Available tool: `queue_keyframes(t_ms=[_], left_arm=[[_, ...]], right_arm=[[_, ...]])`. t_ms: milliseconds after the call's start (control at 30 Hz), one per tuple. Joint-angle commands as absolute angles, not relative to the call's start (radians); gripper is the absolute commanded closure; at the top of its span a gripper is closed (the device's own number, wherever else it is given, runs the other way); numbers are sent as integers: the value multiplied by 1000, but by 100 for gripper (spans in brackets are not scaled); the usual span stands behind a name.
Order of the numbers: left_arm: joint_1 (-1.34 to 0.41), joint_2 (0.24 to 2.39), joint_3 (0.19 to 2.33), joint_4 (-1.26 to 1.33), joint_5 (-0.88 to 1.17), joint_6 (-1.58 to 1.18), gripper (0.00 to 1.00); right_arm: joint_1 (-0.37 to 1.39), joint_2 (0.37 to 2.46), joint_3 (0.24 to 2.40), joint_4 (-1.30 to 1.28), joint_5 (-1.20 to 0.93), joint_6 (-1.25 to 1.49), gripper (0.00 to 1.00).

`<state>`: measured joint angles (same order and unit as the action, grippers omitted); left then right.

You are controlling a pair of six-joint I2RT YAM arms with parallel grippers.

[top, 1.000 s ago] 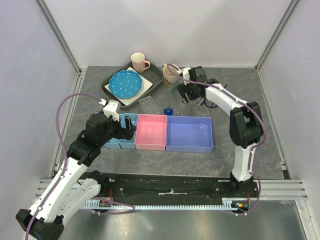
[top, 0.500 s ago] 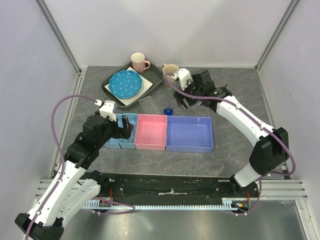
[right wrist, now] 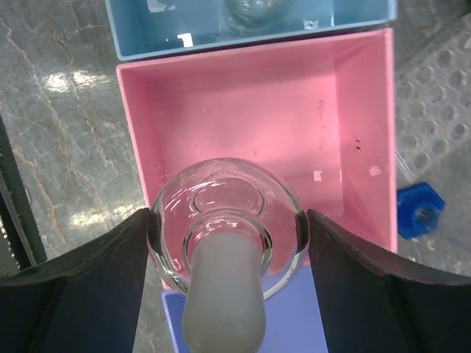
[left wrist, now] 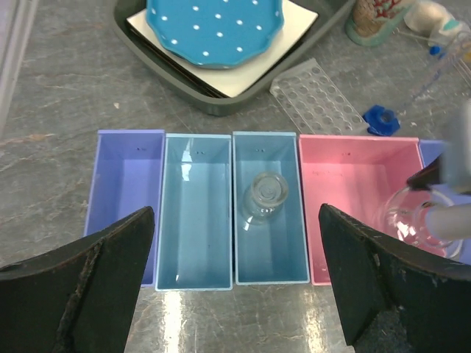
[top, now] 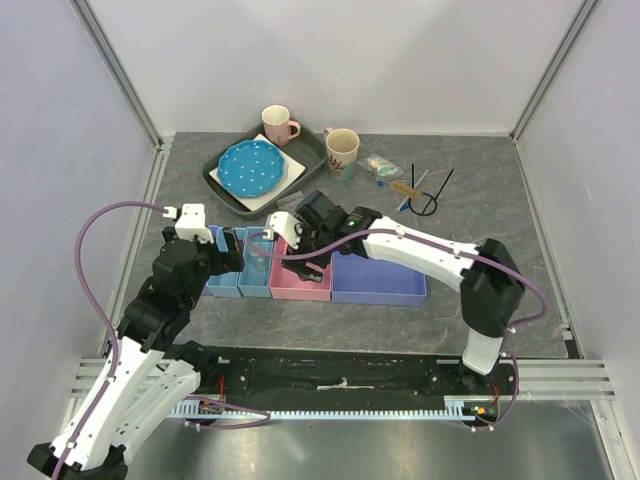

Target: Organize the chemistry lab equipment

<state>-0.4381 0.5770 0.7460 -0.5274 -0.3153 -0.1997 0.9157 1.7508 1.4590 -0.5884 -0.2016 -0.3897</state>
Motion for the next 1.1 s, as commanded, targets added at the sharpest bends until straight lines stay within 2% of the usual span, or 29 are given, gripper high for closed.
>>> queue_keyframes(t_ms=[0,300,800,900,1067], left_arm=[[-437,538,742,-511,-426,-219,1],[-437,514,739,-509,-437,-222,1],[-437,488,738,-502,-422,-222,0],[-439,482,738,-503,-419,-222,0],[-437,471,733,-500,-416,-221,0]], right_arm=[[928,1853,1587,-580,-173,-402,54],[928,1994,1670,-614,-169,-393,52],[930,2118,1781,-653,-144,-374,45],[930,2143,1813,-675,-155,-368,40],[928,2143,1827,-686,-166,-367,25]])
